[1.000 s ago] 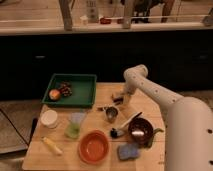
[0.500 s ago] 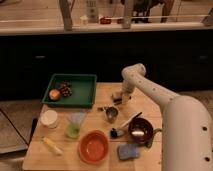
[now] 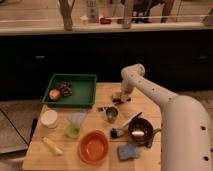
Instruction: Place eraser in tray
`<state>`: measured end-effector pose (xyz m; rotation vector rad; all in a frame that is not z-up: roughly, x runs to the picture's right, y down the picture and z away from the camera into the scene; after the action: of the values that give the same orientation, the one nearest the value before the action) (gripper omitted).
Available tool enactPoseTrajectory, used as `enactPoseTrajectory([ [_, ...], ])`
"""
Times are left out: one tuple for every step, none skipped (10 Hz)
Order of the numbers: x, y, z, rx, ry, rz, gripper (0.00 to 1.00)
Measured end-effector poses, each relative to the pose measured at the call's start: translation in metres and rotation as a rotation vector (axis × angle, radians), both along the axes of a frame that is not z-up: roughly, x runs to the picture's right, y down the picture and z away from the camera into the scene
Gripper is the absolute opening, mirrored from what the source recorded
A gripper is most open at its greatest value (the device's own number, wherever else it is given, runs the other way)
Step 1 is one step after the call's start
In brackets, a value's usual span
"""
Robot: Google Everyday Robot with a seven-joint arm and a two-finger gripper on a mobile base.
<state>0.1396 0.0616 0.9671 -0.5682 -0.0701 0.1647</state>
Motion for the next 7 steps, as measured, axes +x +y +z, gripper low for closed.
enactPoseTrajectory([
  [0.0003, 0.0013, 0.0013, -0.006, -0.002, 0.000, 0.19],
  [0.0008, 0.0022, 0.0021, -0.010, -0.003, 0.001, 0.09],
  [0.0012, 0.0029, 0.0022, -0.014, -0.003, 0.001, 0.03],
  [0.0018, 0.0035, 0.0025, -0.016, -0.003, 0.000, 0.00],
  [0.0020, 0.0035, 0.0024, -0.017, -0.003, -0.001, 0.00],
  [0.0023, 0.0040, 0.0023, -0.018, -0.003, -0.001, 0.00],
  [0.0021, 0.0046, 0.0020, -0.020, -0.003, -0.001, 0.00],
])
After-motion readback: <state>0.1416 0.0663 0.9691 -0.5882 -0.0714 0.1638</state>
